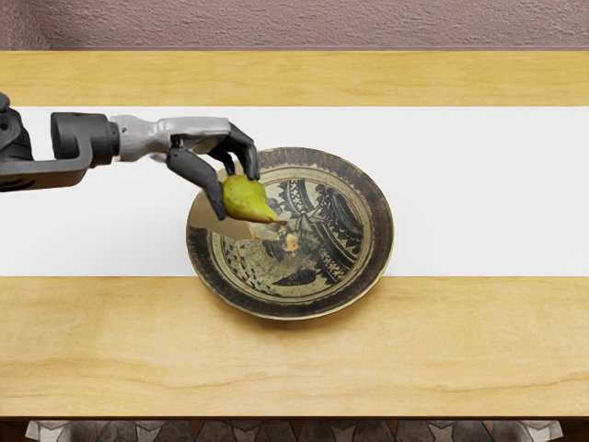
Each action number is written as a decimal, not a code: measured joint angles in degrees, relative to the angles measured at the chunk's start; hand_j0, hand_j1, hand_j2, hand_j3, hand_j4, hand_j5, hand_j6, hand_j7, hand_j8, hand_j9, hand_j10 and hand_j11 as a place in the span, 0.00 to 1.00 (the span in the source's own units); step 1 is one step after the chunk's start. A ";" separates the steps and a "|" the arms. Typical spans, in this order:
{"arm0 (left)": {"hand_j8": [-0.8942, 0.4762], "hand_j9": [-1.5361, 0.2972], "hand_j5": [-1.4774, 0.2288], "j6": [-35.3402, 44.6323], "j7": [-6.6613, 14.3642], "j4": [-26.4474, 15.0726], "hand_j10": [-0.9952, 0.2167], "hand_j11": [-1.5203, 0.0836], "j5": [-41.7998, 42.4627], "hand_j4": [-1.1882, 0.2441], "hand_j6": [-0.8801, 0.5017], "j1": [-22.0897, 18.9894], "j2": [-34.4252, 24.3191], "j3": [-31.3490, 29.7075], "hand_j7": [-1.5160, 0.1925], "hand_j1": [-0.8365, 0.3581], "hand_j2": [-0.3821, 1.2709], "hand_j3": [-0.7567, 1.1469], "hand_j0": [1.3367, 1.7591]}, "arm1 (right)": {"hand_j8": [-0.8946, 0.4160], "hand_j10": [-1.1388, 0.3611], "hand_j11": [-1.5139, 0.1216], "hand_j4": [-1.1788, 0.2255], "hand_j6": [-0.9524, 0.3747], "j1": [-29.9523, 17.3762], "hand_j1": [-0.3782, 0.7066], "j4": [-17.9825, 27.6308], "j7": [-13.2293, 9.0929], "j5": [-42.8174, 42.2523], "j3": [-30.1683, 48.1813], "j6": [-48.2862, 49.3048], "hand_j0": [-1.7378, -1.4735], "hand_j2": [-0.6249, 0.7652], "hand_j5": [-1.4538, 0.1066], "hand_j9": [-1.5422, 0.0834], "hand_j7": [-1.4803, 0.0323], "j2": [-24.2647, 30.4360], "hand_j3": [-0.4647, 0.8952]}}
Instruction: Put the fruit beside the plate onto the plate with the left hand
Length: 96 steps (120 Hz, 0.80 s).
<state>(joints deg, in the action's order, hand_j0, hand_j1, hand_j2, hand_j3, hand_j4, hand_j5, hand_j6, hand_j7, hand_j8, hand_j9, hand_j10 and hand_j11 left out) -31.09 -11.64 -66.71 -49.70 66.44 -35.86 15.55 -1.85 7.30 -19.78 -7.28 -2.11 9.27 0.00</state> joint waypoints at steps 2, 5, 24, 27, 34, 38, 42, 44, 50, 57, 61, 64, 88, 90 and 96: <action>0.36 0.31 0.27 -0.01 0.00 0.22 0.24 0.34 -0.01 0.34 0.33 0.00 0.00 -0.01 0.32 0.36 0.75 0.40 0.76 | 0.68 0.76 0.93 0.84 0.72 0.00 0.03 0.00 0.00 0.00 0.00 -0.01 0.30 0.45 0.93 0.95 0.98 0.00 0.34; 0.35 0.31 0.28 0.02 0.01 0.51 0.24 0.34 -0.04 0.34 0.33 0.00 0.14 -0.02 0.32 0.36 0.74 0.40 0.76 | 0.68 0.76 0.93 0.84 0.72 0.00 0.03 0.00 0.00 0.00 0.00 -0.02 0.30 0.45 0.93 0.95 0.98 0.00 0.34; 0.47 0.55 0.55 3.86 0.34 1.60 0.48 0.62 2.94 0.56 0.45 -0.70 2.88 1.57 0.58 0.65 0.50 0.40 0.76 | 0.68 0.76 0.93 0.84 0.72 0.00 0.03 0.00 0.00 0.02 0.00 -0.04 0.30 0.45 0.93 0.95 0.98 0.00 0.34; 0.49 0.58 0.58 4.29 0.37 1.68 0.51 0.66 3.33 0.59 0.47 -0.70 2.90 1.70 0.61 0.69 0.47 0.40 0.76 | 0.68 0.76 0.93 0.84 0.72 0.00 0.03 0.00 0.00 0.03 0.00 -0.04 0.30 0.45 0.93 0.95 0.98 0.00 0.34; 0.53 0.64 0.65 4.99 0.42 1.81 0.59 0.72 3.98 0.64 0.51 -0.70 2.90 1.91 0.68 0.76 0.41 0.40 0.76 | 0.68 0.76 0.93 0.84 0.72 0.00 0.03 0.00 0.00 0.04 0.02 -0.04 0.30 0.45 0.93 0.95 0.98 0.00 0.34; 0.54 0.67 0.68 5.25 0.43 1.86 0.62 0.75 4.22 0.67 0.52 -0.70 2.84 1.99 0.71 0.79 0.39 0.40 0.76 | 0.68 0.76 0.93 0.84 0.72 0.00 0.03 0.00 0.00 0.04 0.02 -0.04 0.30 0.45 0.93 0.95 0.98 0.00 0.34; 0.56 0.69 0.70 5.45 0.45 1.88 0.65 0.78 4.40 0.69 0.54 -0.70 2.82 2.04 0.73 0.82 0.36 0.40 0.76 | 0.68 0.76 0.93 0.84 0.72 -0.01 0.03 0.00 0.00 0.05 0.02 -0.04 0.30 0.45 0.93 0.95 0.98 0.00 0.34; 0.56 0.70 0.72 5.51 0.45 1.89 0.66 0.79 4.48 0.70 0.54 -0.70 2.76 2.08 0.74 0.83 0.35 0.40 0.76 | 0.68 0.76 0.93 0.84 0.72 0.00 0.03 0.00 0.00 0.06 0.01 -0.04 0.30 0.45 0.93 0.95 0.98 0.00 0.34; 0.58 0.73 0.74 5.64 0.42 1.89 0.69 0.82 4.74 0.72 0.56 -0.64 2.46 2.17 0.77 0.86 0.33 0.40 0.76 | 0.68 0.76 0.93 0.84 0.72 -0.01 0.03 0.00 0.00 0.06 0.01 -0.05 0.30 0.45 0.93 0.95 0.98 0.00 0.34; 0.59 0.75 0.77 5.54 0.37 1.37 0.72 0.85 5.81 0.75 0.57 -0.62 1.55 2.21 0.80 0.89 0.30 0.40 0.76 | 0.68 0.76 0.93 0.84 0.72 -0.03 0.03 0.00 0.00 0.05 0.00 -0.05 0.30 0.45 0.93 0.95 0.98 0.00 0.34; 0.60 0.76 0.78 5.17 0.35 0.65 0.73 0.86 6.64 0.76 0.58 -0.69 0.18 2.22 0.81 0.90 0.29 0.40 0.76 | 0.68 0.76 0.93 0.84 0.72 -0.04 0.03 0.00 0.00 0.05 0.00 -0.05 0.30 0.45 0.93 0.95 0.98 0.00 0.34; 0.60 0.77 0.79 4.62 0.34 0.04 0.74 0.87 7.58 0.76 0.59 -0.81 -0.90 2.21 0.81 0.91 0.29 0.40 0.76 | 0.68 0.76 0.93 0.84 0.72 -0.05 0.03 0.00 0.00 0.06 0.00 -0.05 0.30 0.45 0.93 0.95 0.98 0.00 0.34; 0.62 0.80 0.83 -2.48 0.85 -3.25 0.78 0.91 20.72 0.79 0.61 -3.95 -9.47 2.08 0.85 0.95 0.26 0.40 0.76 | 0.68 0.76 0.93 0.84 0.72 -0.04 0.03 0.00 0.00 0.04 0.05 0.01 0.30 0.45 0.93 0.95 0.98 0.00 0.34; 0.62 0.80 0.83 -2.69 1.02 -3.64 0.78 0.91 21.71 0.79 0.61 -4.57 -10.10 2.06 0.85 0.95 0.25 0.40 0.76 | 0.68 0.76 0.93 0.84 0.72 -0.05 0.03 0.01 0.00 0.03 0.04 0.01 0.30 0.45 0.93 0.95 0.98 0.00 0.34; 0.62 0.81 0.83 -3.15 1.45 -5.04 0.78 0.91 24.69 0.80 0.61 -5.79 -13.02 1.99 0.85 0.95 0.25 0.40 0.76 | 0.68 0.76 0.93 0.84 0.72 -0.05 0.03 0.04 0.00 0.02 0.03 0.02 0.30 0.45 0.93 0.95 0.98 0.00 0.34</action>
<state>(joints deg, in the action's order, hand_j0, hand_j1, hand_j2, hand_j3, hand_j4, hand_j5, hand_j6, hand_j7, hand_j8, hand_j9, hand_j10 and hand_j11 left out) -34.24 -10.19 -71.75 -25.01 60.66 -48.88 17.54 -1.90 7.34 -19.78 -7.27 -2.08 9.30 0.00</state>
